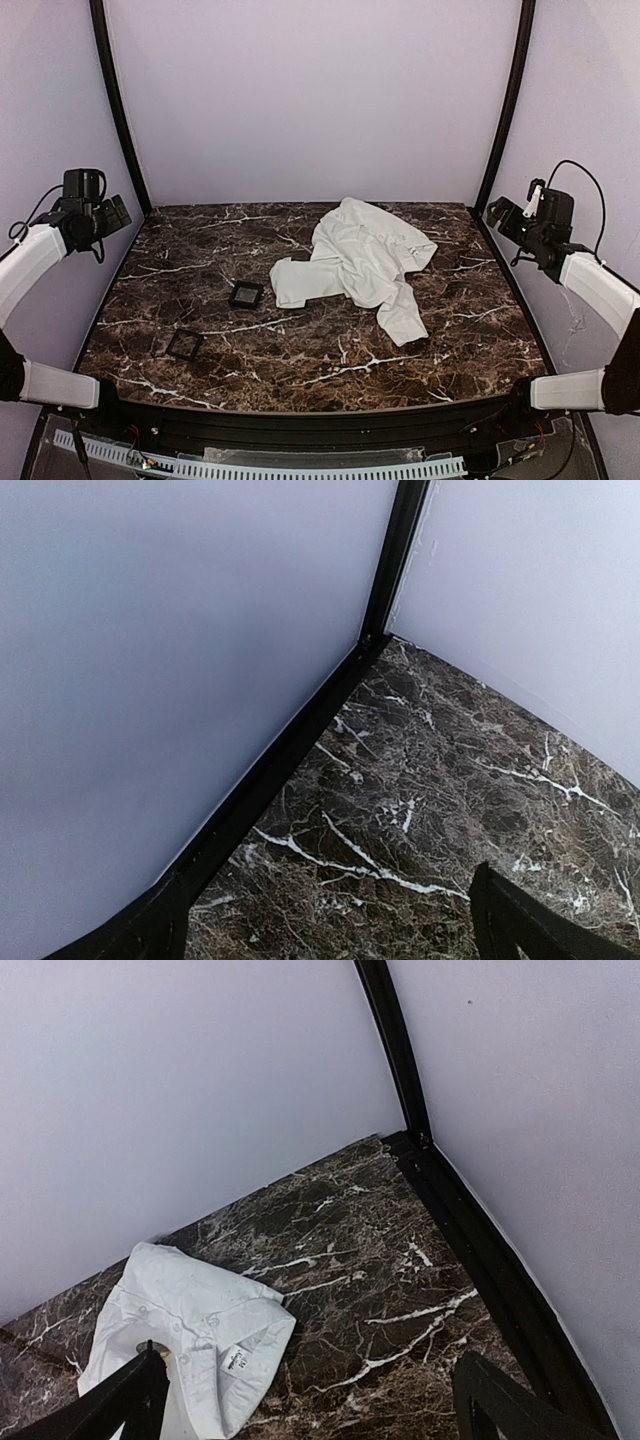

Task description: Remove the brooch from the garment

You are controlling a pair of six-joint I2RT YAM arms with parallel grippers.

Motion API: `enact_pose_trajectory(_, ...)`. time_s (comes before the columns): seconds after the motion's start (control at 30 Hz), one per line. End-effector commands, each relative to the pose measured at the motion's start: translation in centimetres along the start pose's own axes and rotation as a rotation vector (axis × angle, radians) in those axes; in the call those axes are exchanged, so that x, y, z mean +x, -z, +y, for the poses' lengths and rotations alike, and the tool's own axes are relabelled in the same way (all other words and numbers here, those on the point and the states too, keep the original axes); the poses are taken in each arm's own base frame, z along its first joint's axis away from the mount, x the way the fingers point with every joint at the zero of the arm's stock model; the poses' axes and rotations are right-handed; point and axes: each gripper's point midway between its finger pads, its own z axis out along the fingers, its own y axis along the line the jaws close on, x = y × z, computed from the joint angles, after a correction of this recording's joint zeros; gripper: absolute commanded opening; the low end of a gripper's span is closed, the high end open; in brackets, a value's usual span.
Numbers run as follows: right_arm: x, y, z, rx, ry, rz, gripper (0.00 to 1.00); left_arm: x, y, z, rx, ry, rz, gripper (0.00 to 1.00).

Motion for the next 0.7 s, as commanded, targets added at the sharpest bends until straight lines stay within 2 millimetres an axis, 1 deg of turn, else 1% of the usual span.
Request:
enact_pose_trajectory(0.0,-1.5,0.5,0.6,-0.026,0.004,-0.019,0.99,-0.6,1.4,0.3,0.000,-0.027,0.006,1.00)
enact_pose_trajectory(0.07,-1.3,0.2,0.4,-0.011,-0.004,0.006,0.99,-1.0,1.9,0.7,-0.010,-0.025,-0.012,1.00)
enact_pose_trajectory(0.1,-1.4,0.1,0.7,-0.021,0.006,0.014,0.99,-1.2,2.2,0.8,-0.010,-0.034,-0.021,1.00)
enact_pose_trajectory(0.13,-1.4,-0.1,1.4,-0.053,0.027,0.031,0.99,-1.3,2.2,0.7,-0.004,-0.045,-0.022,1.00)
enact_pose_trajectory(0.2,-1.1,-0.7,2.0,-0.051,0.070,0.073,0.99,-1.2,2.3,-0.2,0.041,-0.086,-0.009,1.00)
enact_pose_trajectory(0.23,-0.6,-0.9,2.2,-0.032,0.096,0.102,0.99,-0.8,2.2,-1.0,0.079,-0.105,0.010,1.00)
enact_pose_trajectory(0.27,-0.1,-1.2,2.9,-0.034,0.145,0.130,0.98,-0.5,2.3,-2.0,0.122,-0.115,0.027,1.00)
enact_pose_trajectory(0.3,0.5,-1.4,4.0,-0.043,0.182,0.156,0.98,-0.2,2.1,-2.6,0.142,-0.123,0.042,1.00)
enact_pose_trajectory(0.33,1.6,-1.5,5.5,-0.072,0.209,0.189,0.98,0.4,2.7,-4.6,0.207,-0.148,0.054,1.00)
enact_pose_trajectory(0.37,2.5,-1.7,6.6,-0.093,0.217,0.219,0.98,0.8,2.6,-5.7,0.233,-0.171,0.063,1.00)
enact_pose_trajectory(0.4,3.5,-2.0,7.5,-0.115,0.204,0.252,0.98,1.8,3.3,-7.8,0.293,-0.208,0.076,1.00)
enact_pose_trajectory(0.43,4.7,-2.3,8.3,-0.139,0.181,0.293,0.97,2.6,3.1,-9.0,0.320,-0.230,0.093,1.00)
enact_pose_trajectory(0.47,5.9,-2.7,9.2,-0.165,0.159,0.334,0.96,4.2,3.3,-11.1,0.379,-0.250,0.133,1.00)
enact_pose_trajectory(0.5,7.3,-3.0,10.5,-0.196,0.147,0.373,0.95,4.8,3.4,-12.3,0.413,-0.248,0.143,1.00)
enact_pose_trajectory(0.53,8.7,-3.3,11.6,-0.221,0.143,0.412,0.94,6.4,3.5,-14.0,0.464,-0.256,0.186,1.00)
enact_pose_trajectory(0.57,10.4,-3.8,12.4,-0.233,0.144,0.458,0.94,6.8,3.7,-15.2,0.501,-0.254,0.187,1.00)
enact_pose_trajectory(0.6,11.8,-4.2,13.2,-0.246,0.144,0.497,0.94,8.4,4.2,-17.0,0.553,-0.276,0.224,1.00)
enact_pose_trajectory(0.63,13.3,-4.6,13.9,-0.256,0.144,0.540,0.93,8.7,4.4,-18.2,0.589,-0.280,0.220,1.00)
enact_pose_trajectory(0.67,14.5,-4.9,14.6,-0.270,0.141,0.580,0.91,10.4,4.9,-19.9,0.642,-0.308,0.261,1.00)
